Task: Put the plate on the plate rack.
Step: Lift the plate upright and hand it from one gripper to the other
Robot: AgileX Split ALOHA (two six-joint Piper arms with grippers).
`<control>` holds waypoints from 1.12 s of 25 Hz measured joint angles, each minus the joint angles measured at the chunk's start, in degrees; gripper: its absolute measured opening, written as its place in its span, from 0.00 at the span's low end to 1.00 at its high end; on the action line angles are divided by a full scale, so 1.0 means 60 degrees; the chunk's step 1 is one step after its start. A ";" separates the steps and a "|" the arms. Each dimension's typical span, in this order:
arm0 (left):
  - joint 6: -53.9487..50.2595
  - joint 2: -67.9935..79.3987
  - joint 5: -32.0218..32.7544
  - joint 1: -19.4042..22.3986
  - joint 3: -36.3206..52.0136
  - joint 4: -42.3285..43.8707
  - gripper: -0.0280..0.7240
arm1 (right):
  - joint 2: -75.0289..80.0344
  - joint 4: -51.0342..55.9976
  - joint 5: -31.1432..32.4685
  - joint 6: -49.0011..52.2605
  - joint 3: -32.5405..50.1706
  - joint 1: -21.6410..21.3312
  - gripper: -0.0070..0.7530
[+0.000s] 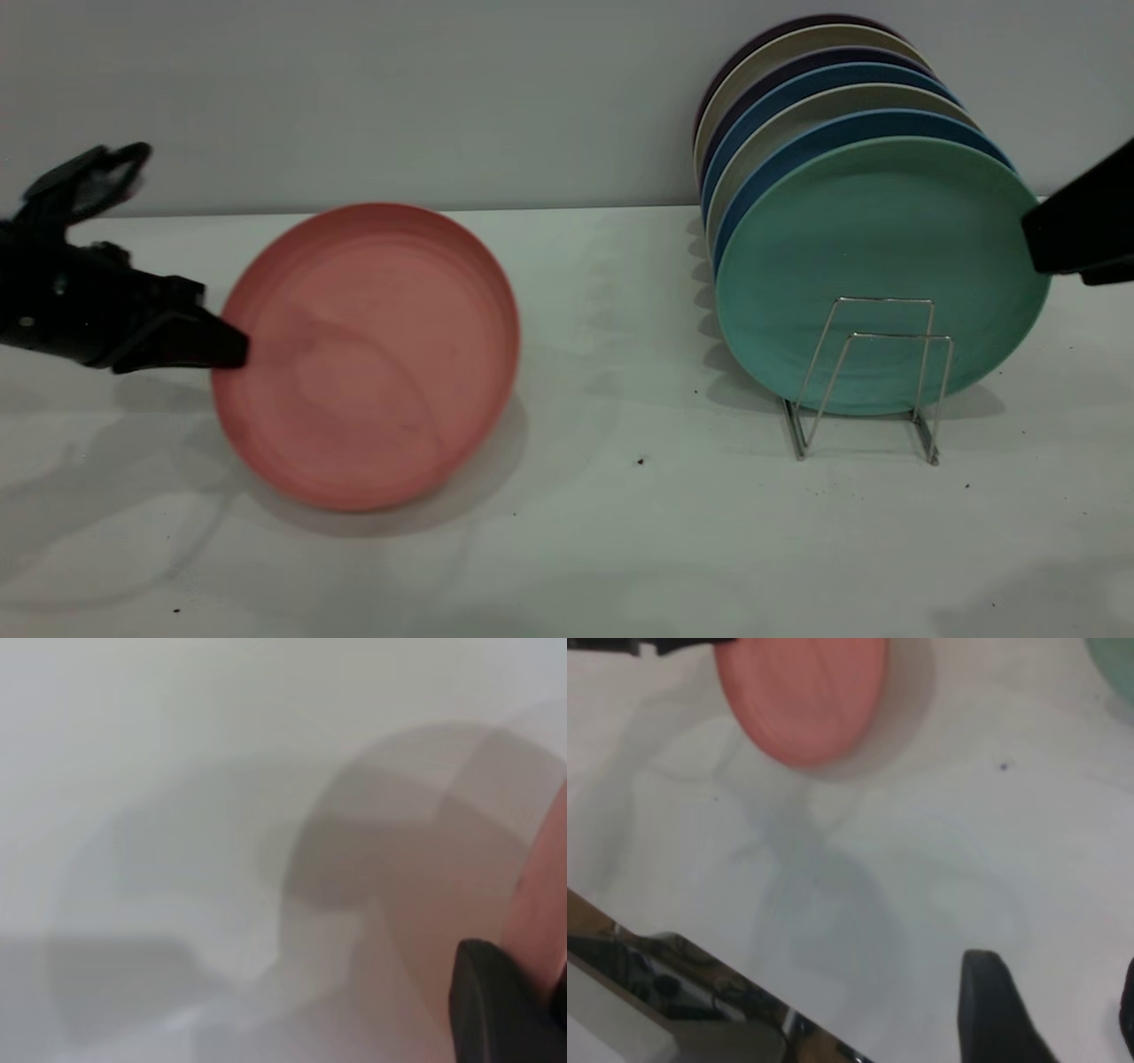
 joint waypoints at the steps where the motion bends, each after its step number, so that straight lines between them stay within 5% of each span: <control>1: 0.0343 -0.0012 0.0071 -0.0123 0.0000 -0.0110 0.06 | 0.0073 0.0189 0.0000 -0.0196 0.0000 0.0000 0.49; 22: 0.1469 -0.0709 0.2141 -0.0576 -0.0027 -0.0676 0.06 | 0.2122 0.4093 0.0310 -0.4619 -0.0069 0.0000 0.49; 28: 0.1368 -0.0709 0.2144 -0.1359 -0.0043 -0.0676 0.06 | 0.3361 0.4900 0.0678 -0.5814 -0.0436 0.0013 0.49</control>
